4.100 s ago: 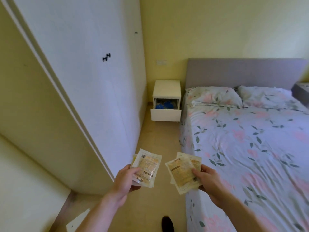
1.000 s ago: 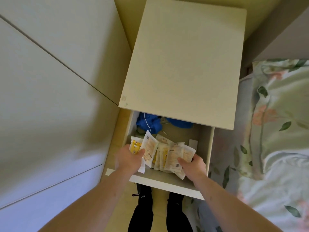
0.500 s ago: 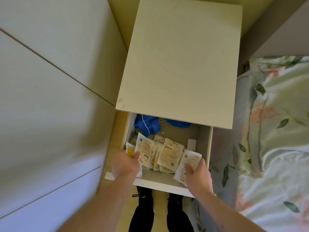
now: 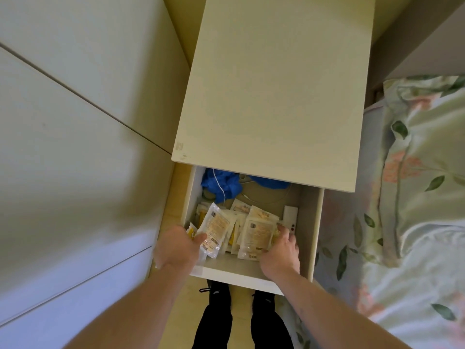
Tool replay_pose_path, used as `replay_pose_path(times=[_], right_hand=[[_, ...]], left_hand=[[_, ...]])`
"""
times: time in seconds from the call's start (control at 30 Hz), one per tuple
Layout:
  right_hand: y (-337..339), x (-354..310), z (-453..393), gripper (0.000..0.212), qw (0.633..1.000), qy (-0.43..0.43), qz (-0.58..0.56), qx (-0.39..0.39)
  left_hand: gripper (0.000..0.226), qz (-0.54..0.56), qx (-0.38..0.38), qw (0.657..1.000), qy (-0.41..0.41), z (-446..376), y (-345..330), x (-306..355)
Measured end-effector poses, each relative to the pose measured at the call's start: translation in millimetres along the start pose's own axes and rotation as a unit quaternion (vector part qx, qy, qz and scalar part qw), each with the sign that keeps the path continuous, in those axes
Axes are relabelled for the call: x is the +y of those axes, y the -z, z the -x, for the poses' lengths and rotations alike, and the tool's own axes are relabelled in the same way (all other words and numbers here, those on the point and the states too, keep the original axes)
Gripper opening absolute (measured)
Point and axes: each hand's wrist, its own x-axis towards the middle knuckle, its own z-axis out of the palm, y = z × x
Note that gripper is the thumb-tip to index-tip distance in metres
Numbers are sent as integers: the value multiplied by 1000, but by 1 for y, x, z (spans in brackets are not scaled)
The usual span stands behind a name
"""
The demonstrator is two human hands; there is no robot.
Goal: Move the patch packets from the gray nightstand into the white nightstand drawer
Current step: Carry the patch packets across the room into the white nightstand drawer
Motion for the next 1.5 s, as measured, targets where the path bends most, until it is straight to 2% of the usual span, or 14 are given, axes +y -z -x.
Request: replay_pose_path(times=[0.17, 0.27, 0.4, 0.5, 0.63, 0.73, 0.8, 0.87, 1.07, 1.17, 1.3, 1.43, 1.5], right_hand=[[-3, -29, 0, 41, 989, 54, -76, -115], [-18, -54, -10, 34, 985, 41, -82, -148], [-45, -71, -11, 39, 982, 79, -52, -163], [-58, -71, -11, 50, 981, 121, 13, -150], [-60, -67, -9, 61, 972, 163, 78, -151], [-60, -67, -6, 65, 970, 165, 64, -167], [-56, -67, -5, 65, 973, 163, 23, -162], [-47, -64, -2, 63, 977, 165, -7, -135], [-6, -25, 3, 53, 983, 163, 6, -86], [7, -1, 1, 48, 988, 139, 4, -71], [13, 23, 1, 46, 991, 114, -3, -64], [10, 30, 7, 47, 989, 121, 5, -82], [8, 31, 10, 47, 988, 123, -1, -89]], left_hand=[[51, -28, -44, 999, -5, 1, 13, 0], [56, -44, -57, 997, -9, -2, 19, -1], [63, -80, -72, 993, -48, -6, 23, -4], [67, -109, -78, 988, -80, -9, 30, -12], [61, -132, -60, 985, -94, -7, 52, -32], [50, -49, -37, 992, -110, -7, 61, -43], [39, 70, -64, 988, -120, -5, 60, -42], [28, 138, -97, 976, -141, -3, 57, -36], [8, 123, -124, 970, -170, -7, 30, 3], [27, 107, -125, 974, -155, -11, 12, 21], [28, 49, -102, 984, -140, -14, -9, 34], [42, 39, -79, 991, -102, -18, -28, 33], [41, 23, -41, 994, -96, -17, -33, 29]])
